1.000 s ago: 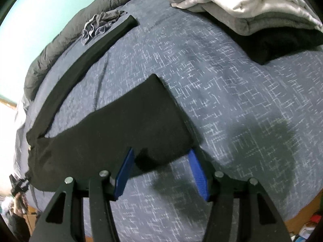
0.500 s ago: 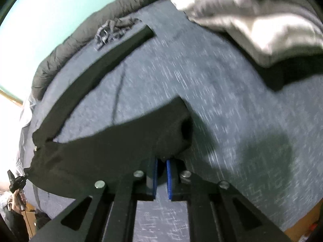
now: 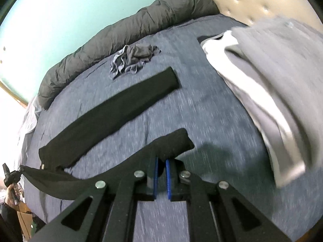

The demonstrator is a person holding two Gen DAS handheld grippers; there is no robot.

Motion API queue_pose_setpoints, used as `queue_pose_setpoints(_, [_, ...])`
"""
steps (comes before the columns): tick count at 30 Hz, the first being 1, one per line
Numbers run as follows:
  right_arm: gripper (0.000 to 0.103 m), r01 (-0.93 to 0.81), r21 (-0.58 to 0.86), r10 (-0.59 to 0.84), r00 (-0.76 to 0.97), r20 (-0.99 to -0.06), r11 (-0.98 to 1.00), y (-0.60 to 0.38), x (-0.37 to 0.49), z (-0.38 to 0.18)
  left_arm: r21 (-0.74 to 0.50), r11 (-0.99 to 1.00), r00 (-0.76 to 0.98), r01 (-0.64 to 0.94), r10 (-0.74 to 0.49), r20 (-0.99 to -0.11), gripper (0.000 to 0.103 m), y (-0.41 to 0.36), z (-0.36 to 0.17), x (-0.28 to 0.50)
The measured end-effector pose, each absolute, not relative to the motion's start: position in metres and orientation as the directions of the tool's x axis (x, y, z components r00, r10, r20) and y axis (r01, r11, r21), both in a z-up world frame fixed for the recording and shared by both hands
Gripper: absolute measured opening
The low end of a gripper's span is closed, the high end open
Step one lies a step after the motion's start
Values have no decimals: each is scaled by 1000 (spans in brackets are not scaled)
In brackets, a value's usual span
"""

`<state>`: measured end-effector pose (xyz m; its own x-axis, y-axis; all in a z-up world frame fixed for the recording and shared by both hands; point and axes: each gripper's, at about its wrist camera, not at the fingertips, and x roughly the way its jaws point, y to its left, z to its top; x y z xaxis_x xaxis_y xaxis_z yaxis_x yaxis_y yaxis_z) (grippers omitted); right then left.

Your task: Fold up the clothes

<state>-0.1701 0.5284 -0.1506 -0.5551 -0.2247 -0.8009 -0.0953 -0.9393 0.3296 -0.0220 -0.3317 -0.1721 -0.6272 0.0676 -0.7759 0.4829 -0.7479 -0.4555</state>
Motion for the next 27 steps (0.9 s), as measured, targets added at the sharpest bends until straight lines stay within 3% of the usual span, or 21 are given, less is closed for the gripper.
queue_pose_setpoints(13, [6,-100,252,-176,-474,-862,-963,499,-329,-168,-426,-718,-568,550,53,-821,8,-379,-194,-132])
queue_pose_setpoints(27, [6,-118,151,-97,-373,-923,-981,480,-460,-221,-402,-683,-497,610,65,-865,9,-412,-259,-195])
